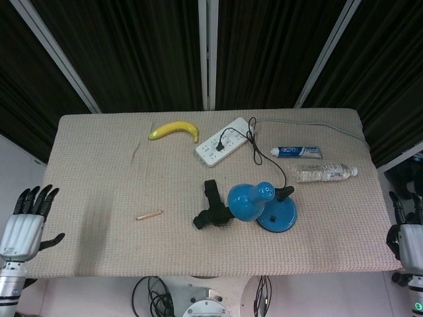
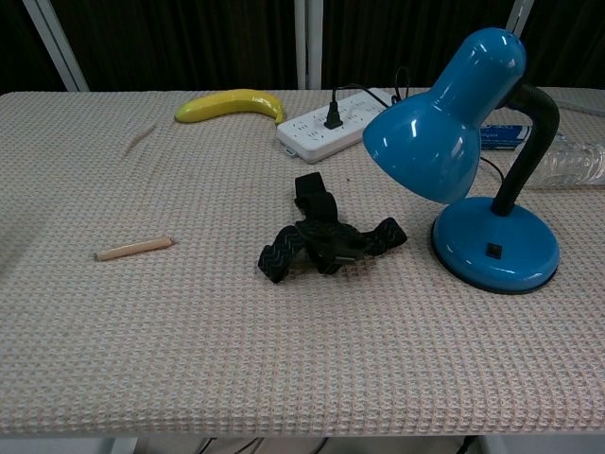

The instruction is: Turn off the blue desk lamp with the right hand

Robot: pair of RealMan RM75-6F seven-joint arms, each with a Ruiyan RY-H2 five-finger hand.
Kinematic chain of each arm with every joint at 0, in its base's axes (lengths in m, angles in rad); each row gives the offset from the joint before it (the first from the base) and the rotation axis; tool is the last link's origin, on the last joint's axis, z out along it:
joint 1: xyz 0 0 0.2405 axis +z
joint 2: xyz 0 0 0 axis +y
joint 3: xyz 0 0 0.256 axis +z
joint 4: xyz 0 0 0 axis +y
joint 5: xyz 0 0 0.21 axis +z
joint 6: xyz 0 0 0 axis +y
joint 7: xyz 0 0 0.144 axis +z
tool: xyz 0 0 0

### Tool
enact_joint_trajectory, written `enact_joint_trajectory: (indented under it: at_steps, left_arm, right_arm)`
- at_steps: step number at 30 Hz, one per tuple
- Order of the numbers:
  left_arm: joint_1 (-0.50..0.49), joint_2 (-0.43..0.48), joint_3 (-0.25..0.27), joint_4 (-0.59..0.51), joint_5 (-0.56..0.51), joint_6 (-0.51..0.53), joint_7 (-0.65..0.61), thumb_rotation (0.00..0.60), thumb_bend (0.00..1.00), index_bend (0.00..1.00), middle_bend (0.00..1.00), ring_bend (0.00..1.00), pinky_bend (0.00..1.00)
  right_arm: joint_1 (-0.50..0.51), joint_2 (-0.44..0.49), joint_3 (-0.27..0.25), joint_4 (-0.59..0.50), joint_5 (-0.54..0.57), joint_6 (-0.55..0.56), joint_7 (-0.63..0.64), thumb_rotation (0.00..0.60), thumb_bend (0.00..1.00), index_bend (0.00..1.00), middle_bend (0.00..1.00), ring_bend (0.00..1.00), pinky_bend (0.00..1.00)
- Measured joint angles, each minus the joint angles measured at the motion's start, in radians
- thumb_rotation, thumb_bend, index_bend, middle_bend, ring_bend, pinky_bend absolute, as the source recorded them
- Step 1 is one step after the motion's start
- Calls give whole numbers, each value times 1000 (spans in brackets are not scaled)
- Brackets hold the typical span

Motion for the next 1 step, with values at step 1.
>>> enact_joint_trajectory:
  at_steps: [1]
  left_arm:
    - [0, 3, -1, -1, -3, 1, -1, 600, 51, 63, 41, 0, 0]
  right_arm:
    - [-4, 6, 5, -19, 8, -23, -11, 600, 46, 0, 0, 0, 0]
